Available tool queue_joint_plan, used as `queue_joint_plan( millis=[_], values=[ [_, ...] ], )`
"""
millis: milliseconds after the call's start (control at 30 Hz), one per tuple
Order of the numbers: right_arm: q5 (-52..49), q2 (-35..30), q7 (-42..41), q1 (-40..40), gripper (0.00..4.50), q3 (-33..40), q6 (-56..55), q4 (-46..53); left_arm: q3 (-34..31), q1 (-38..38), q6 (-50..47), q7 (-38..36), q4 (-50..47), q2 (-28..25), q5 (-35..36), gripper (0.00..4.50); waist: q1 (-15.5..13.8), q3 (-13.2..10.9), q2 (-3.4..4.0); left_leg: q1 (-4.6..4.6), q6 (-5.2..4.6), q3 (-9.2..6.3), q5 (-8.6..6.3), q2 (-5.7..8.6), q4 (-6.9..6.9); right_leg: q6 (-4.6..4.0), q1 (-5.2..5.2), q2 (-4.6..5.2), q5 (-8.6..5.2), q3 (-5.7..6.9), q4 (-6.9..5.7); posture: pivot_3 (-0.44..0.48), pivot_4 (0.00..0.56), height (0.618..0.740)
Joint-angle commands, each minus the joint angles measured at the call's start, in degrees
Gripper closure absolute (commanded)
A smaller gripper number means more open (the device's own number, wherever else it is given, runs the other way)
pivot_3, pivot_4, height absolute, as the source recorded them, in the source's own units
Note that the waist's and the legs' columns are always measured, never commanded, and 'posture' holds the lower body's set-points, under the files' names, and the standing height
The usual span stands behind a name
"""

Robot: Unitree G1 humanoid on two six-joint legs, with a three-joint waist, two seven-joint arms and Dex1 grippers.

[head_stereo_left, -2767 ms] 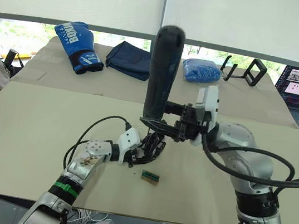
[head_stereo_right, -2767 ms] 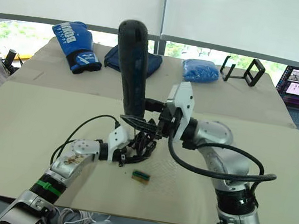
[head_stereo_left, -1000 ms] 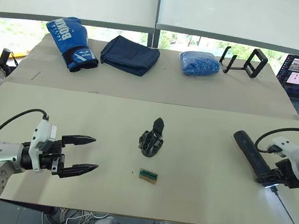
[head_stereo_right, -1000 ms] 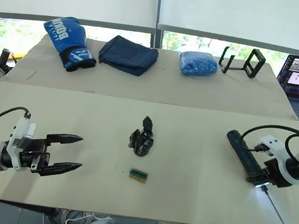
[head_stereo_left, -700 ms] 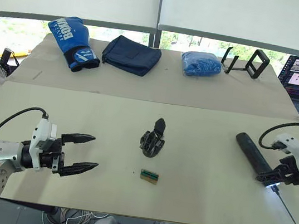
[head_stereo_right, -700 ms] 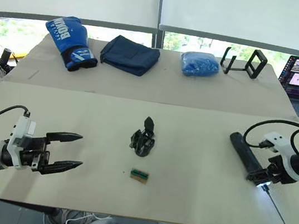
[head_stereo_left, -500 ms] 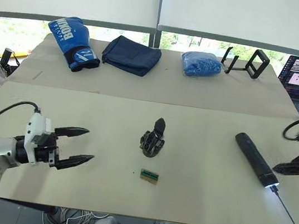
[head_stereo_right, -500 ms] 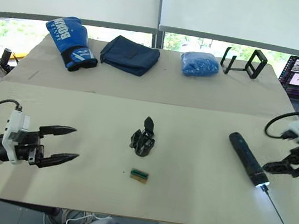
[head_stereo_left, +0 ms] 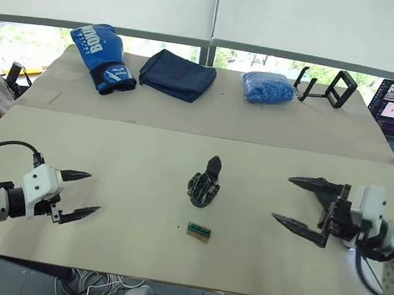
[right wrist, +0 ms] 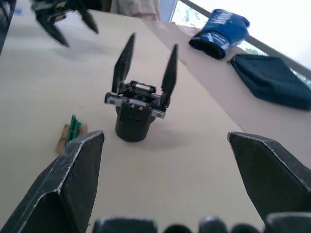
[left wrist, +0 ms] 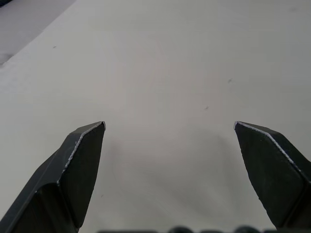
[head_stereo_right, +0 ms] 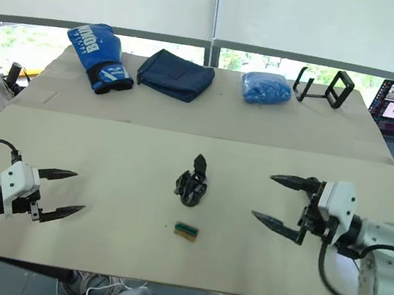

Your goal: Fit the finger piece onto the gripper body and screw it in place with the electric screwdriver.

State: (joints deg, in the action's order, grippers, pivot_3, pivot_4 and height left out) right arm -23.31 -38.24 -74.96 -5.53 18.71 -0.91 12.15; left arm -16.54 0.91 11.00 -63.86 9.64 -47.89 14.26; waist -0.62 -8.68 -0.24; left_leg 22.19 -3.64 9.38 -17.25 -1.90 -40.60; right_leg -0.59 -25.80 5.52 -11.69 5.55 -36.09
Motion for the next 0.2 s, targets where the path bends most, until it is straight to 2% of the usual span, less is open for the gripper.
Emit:
queue_joint_plan(
  millis=[33,200],
  values=[
    [-0.8,1.0,0.4,1.3,0.04,-1.1,-5.0,0.4,-0.7,-0.6,3.6,2.8,1.8,0.4,-1.3,0.0,0.1,0.0,-0.02,-0.03,0.0,0.02,0.0,-0.02,0.0,-0.03,0.01,-0.02,0.01,0.0,-0.01,0.0,0.15,0.74],
    [-1.9,-0.4,1.0,3.3,0.04,-1.4,-5.7,0.0,-1.9,2.3,5.3,3.9,1.8,0.9,-0.2,0.0,0.4,0.0,-0.02,-0.14,0.01,0.1,0.0,-0.05,0.0,-0.08,0.01,-0.01,0.01,-0.06,-0.08,0.0,0.15,0.74]
  ],
)
